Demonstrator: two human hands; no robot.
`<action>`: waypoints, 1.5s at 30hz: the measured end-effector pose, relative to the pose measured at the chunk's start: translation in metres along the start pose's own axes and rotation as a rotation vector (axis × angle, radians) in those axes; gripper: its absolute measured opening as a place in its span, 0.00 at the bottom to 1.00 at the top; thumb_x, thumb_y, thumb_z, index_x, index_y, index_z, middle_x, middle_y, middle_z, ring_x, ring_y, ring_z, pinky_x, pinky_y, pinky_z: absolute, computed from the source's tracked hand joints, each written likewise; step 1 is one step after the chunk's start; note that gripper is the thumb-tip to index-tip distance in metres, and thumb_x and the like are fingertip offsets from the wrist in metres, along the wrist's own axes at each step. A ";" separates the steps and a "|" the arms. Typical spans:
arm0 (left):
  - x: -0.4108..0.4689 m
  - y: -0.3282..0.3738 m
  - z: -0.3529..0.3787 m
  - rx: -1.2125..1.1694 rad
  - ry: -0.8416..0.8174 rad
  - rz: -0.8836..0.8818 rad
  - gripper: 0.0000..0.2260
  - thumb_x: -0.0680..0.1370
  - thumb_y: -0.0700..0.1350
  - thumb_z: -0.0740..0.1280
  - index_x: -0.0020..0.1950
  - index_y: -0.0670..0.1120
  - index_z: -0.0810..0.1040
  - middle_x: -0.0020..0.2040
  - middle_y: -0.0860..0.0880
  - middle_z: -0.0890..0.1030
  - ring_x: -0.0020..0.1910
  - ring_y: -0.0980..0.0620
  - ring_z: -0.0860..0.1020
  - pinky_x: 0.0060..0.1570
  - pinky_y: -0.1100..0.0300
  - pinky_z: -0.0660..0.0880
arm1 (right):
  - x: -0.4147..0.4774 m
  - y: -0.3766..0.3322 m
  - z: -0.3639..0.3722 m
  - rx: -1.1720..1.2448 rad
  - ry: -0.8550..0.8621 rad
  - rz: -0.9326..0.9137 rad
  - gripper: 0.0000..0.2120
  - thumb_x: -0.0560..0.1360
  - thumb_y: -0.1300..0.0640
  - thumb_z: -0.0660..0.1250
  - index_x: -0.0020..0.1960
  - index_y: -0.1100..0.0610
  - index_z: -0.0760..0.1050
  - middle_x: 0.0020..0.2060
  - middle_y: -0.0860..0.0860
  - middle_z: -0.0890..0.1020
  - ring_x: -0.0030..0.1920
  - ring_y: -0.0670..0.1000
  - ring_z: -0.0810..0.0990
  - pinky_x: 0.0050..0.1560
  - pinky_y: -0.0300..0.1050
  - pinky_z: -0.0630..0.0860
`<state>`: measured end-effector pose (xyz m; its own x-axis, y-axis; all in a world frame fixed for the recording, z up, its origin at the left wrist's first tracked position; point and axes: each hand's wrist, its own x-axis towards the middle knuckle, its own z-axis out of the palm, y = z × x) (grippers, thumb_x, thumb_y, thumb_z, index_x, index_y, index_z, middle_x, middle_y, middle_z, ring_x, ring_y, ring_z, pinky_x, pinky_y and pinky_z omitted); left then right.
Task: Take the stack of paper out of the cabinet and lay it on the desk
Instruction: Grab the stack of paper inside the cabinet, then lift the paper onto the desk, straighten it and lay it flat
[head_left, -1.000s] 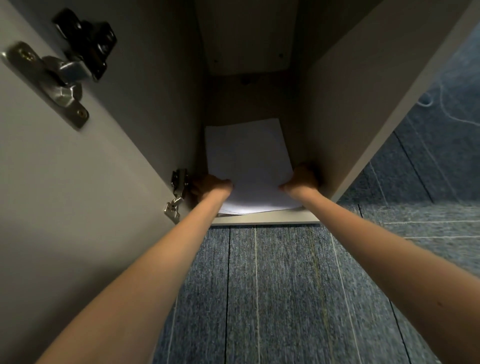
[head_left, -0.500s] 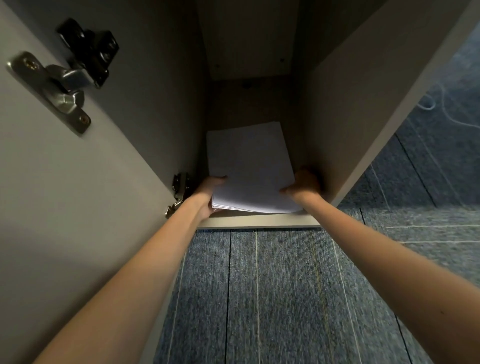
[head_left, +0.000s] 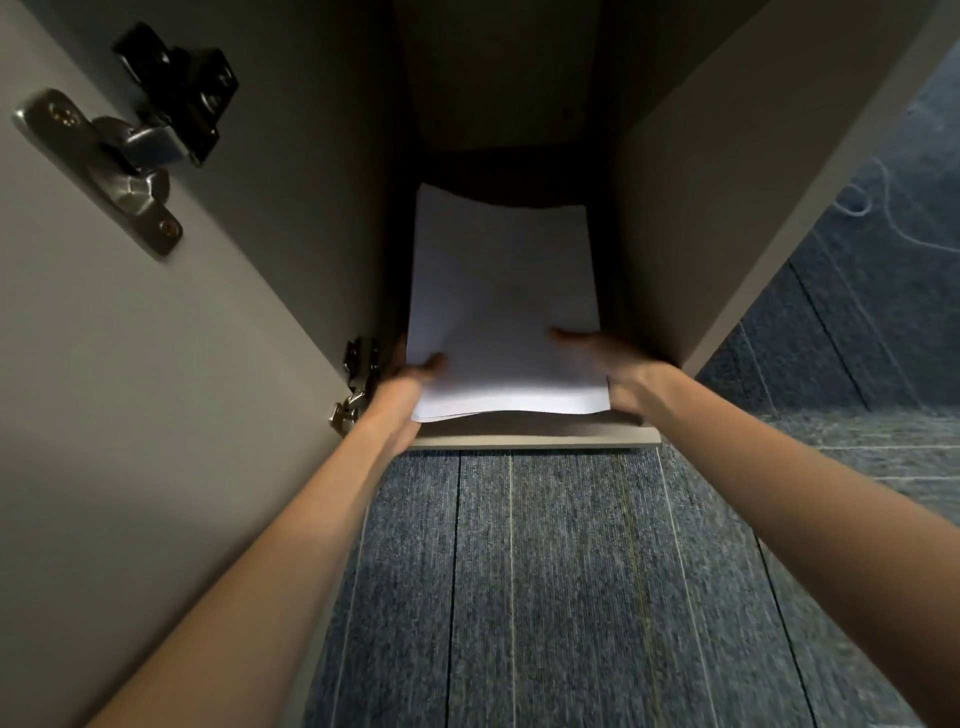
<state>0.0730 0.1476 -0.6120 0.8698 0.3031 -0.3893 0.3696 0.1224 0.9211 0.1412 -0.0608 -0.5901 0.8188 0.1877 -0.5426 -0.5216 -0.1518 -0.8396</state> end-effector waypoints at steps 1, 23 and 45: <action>0.000 0.001 0.001 0.023 0.008 -0.001 0.25 0.78 0.39 0.65 0.75 0.45 0.65 0.72 0.46 0.72 0.71 0.48 0.69 0.74 0.51 0.59 | -0.002 -0.001 0.004 -0.023 0.028 -0.006 0.20 0.78 0.58 0.65 0.68 0.63 0.70 0.64 0.56 0.77 0.44 0.49 0.80 0.30 0.27 0.75; -0.204 0.179 -0.010 0.201 0.043 -0.420 0.19 0.77 0.38 0.66 0.68 0.44 0.72 0.63 0.44 0.79 0.58 0.44 0.79 0.62 0.49 0.75 | -0.233 -0.117 0.000 -0.730 0.169 0.023 0.22 0.77 0.46 0.62 0.58 0.65 0.75 0.53 0.61 0.82 0.52 0.62 0.80 0.52 0.57 0.78; -0.507 0.374 -0.010 0.159 -0.094 -0.573 0.19 0.77 0.36 0.67 0.68 0.42 0.73 0.61 0.43 0.79 0.52 0.45 0.78 0.47 0.56 0.77 | -0.593 -0.211 -0.030 -0.128 0.285 0.246 0.13 0.75 0.57 0.68 0.57 0.62 0.79 0.51 0.56 0.84 0.52 0.58 0.83 0.56 0.59 0.79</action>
<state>-0.2329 0.0494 -0.0698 0.5399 0.1445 -0.8293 0.8264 0.0961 0.5548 -0.2274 -0.1692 -0.0902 0.7160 -0.1432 -0.6833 -0.6913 -0.2818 -0.6653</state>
